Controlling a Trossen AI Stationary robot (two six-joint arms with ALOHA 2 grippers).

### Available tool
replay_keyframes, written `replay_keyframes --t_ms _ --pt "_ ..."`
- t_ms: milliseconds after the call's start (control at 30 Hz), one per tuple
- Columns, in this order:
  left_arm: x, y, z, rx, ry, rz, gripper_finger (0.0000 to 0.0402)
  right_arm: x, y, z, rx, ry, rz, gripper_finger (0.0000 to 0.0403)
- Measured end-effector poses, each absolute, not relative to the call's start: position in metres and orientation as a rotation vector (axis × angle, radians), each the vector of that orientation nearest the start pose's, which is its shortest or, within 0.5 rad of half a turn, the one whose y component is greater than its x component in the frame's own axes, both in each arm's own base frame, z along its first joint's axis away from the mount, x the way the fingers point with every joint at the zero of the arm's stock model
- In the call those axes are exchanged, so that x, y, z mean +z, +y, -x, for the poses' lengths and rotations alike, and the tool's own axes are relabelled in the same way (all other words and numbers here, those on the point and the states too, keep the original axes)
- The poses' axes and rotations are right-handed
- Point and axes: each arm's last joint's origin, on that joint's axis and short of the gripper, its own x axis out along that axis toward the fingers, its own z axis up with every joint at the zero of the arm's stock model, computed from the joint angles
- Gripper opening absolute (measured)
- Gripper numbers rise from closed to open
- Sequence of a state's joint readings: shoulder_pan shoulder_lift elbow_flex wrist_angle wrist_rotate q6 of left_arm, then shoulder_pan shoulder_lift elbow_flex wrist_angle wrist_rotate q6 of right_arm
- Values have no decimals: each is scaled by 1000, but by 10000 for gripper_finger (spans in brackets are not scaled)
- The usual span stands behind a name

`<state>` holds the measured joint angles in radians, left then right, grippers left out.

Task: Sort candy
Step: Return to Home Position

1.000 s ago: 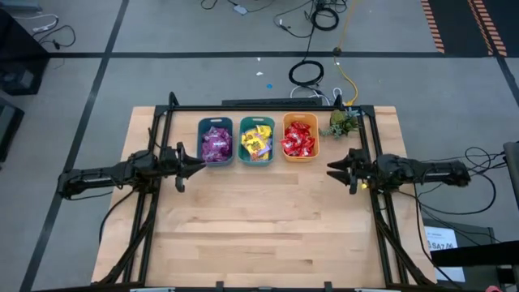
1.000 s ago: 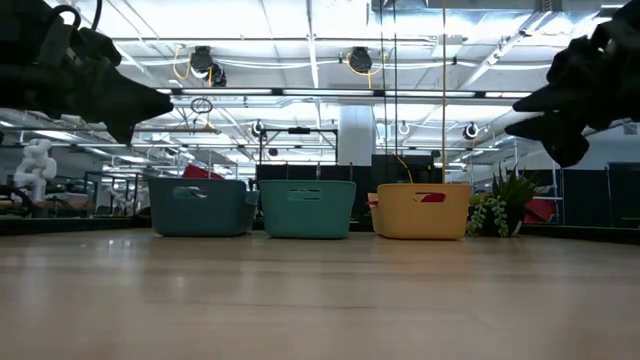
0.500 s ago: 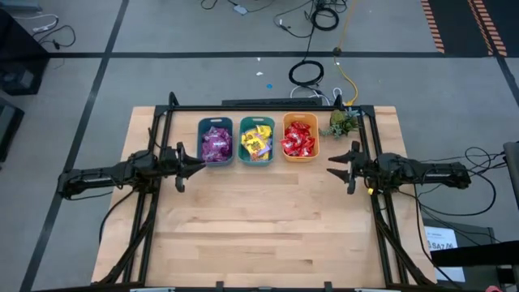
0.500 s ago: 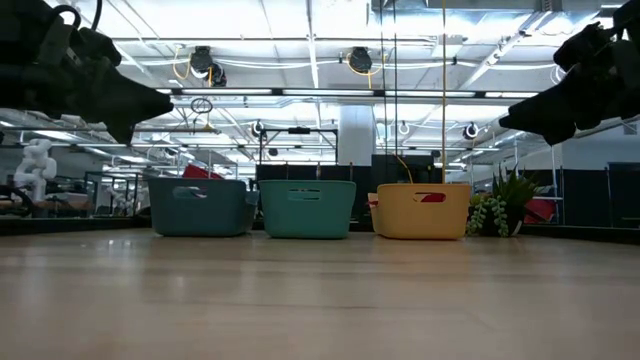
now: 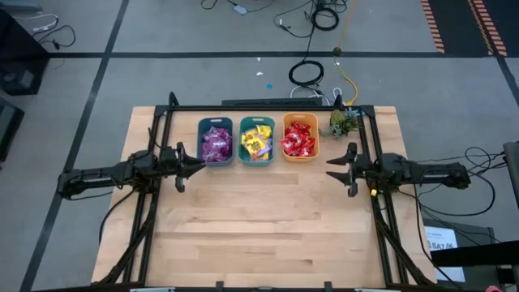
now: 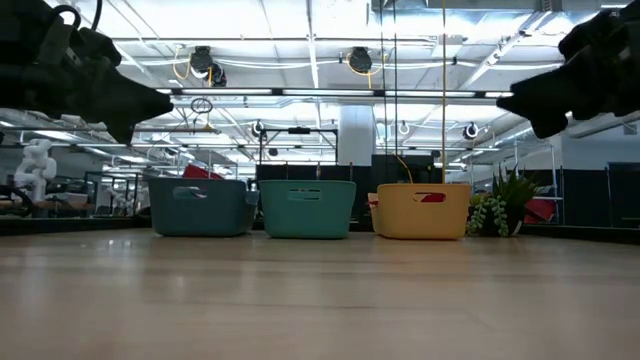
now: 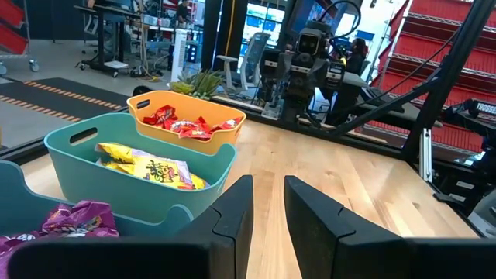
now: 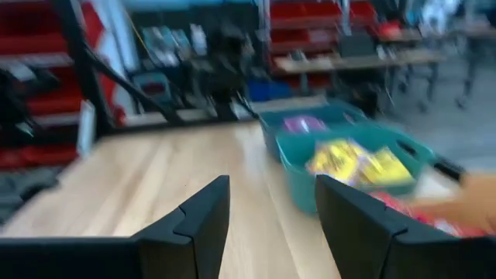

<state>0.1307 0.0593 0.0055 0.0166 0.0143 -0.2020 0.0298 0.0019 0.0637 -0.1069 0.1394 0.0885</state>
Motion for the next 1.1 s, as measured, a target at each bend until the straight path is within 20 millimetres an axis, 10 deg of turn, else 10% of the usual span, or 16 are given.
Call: replay_keyframes --t_ms 1100 --pt "162 13 -100 119 26 204 84 171 0 -97 -52 -42 -68 183"
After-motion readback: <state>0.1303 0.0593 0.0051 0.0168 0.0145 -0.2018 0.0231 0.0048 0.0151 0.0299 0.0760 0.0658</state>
